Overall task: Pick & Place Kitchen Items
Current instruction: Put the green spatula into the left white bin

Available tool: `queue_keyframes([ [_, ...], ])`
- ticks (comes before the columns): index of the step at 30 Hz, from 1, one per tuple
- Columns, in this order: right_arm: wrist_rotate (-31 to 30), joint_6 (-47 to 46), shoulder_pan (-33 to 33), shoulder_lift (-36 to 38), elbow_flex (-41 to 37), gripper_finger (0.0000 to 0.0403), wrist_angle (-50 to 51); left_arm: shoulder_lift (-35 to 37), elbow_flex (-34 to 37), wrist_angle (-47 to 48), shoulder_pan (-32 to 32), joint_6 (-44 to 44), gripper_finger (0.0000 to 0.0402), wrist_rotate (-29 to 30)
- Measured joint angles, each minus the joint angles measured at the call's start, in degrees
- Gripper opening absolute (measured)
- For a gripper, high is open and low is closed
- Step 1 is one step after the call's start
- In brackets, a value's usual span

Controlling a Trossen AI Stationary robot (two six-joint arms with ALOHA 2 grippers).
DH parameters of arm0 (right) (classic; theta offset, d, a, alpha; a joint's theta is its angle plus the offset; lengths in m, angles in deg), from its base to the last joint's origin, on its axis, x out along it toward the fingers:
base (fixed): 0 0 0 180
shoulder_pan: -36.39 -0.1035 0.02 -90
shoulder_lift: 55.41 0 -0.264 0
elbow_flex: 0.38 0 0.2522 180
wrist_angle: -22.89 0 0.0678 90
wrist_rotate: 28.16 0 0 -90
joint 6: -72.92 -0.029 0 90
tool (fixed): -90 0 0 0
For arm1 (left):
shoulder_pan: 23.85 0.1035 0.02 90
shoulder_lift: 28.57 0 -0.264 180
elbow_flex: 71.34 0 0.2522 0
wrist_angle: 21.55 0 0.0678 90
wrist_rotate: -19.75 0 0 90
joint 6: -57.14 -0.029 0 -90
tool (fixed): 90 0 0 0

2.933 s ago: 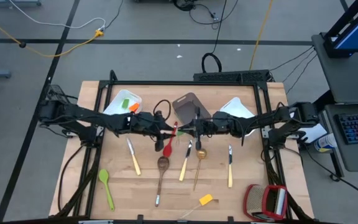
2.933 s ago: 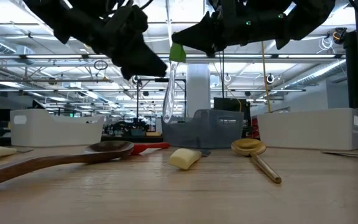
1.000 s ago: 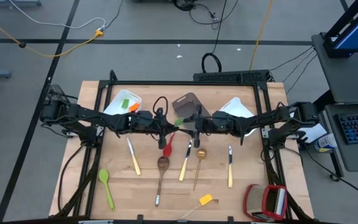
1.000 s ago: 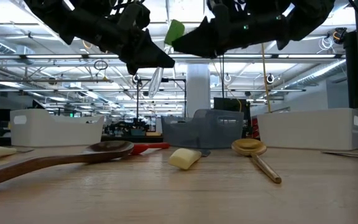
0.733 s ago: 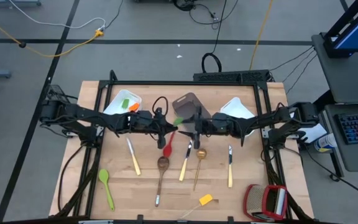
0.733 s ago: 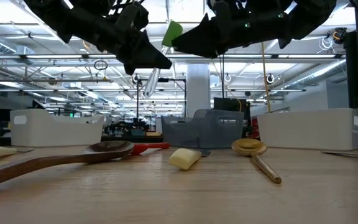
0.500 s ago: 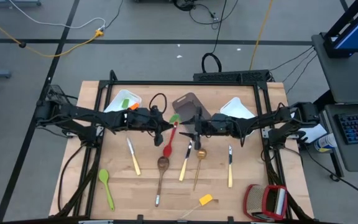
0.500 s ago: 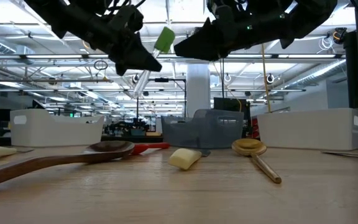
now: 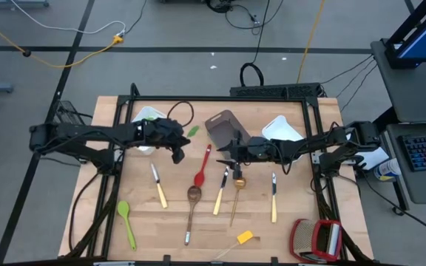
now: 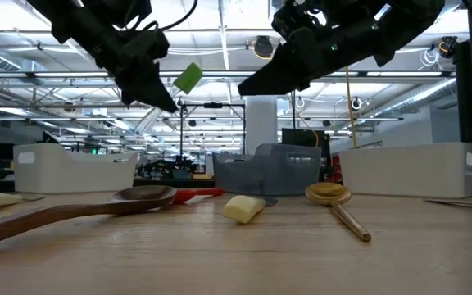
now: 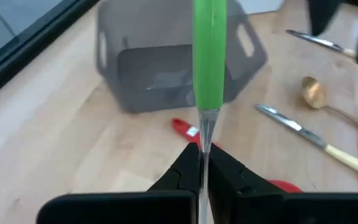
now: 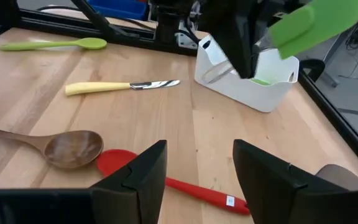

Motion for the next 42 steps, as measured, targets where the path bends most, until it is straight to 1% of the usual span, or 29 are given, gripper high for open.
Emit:
queue_keyframes([
  [3, 0.01, -0.62, 0.0, 0.0, 0.0, 0.0176, 0.07, 1.3, 0.0, 3.41, 2.03, 0.39, 0.0005, -0.09],
  [8, 0.02, -2.95, 0.0, 0.0, 0.0, 0.0176, 0.81, 2.93, 0.0, 7.69, 5.28, 0.37, 0.0013, -0.05],
  [11, 0.02, -2.97, 0.0, 0.0, 0.0, 0.0176, 0.75, 3.77, 0.0, 11.92, 7.33, -0.05, 0.0008, -0.05],
  [13, 0.02, -2.97, 0.0, 0.0, 0.0, 0.0176, 0.77, 4.06, 0.0, 14.12, 8.73, -0.25, 0.0005, 0.0],
  [18, 0.02, -2.97, 0.0, 0.0, 0.0, 0.0176, 0.73, 4.09, 0.0, 18.73, 11.71, -0.43, 0.0013, -0.01],
  [22, 0.01, -2.97, 0.0, 0.0, 0.0, 0.0176, 0.73, 4.09, 0.0, 20.6, 13.73, -0.4, 0.0005, 0.17],
  [26, 0.02, -3.0, 0.0, 0.0, 0.0, 0.0176, 0.73, 4.09, 0.0, 21.42, 15.72, -0.69, 0.0013, 1.08],
  [31, 0.0, -3.01, 0.0, 0.0, 0.0, 0.0176, 0.74, 4.09, 0.0, 22.09, 18.01, -0.7, 0.0005, 2.92],
  [34, 0.0, -3.02, 0.0, 0.0, 0.0, 0.0176, 0.75, 4.09, 0.0, 22.86, 19.34, -0.56, 0.0011, 3.14],
  [36, 0.0, -3.02, 0.0, 0.0, 0.0, 0.0176, 0.8, 4.09, 0.0, 24.95, 20.21, -0.36, 0.0013, 4.44],
  [39, 0.02, -3.02, 0.0, 0.0, 0.0, 0.0176, 0.83, 4.09, 0.0, 29.71, 21.92, 0.76, 0.0006, 7.74],
  [42, 0.0, -2.99, 0.0, 0.0, 0.0, 0.0176, 0.84, 4.09, 0.0, 33.8, 23.5, 2.91, 0.0008, 9.02],
])
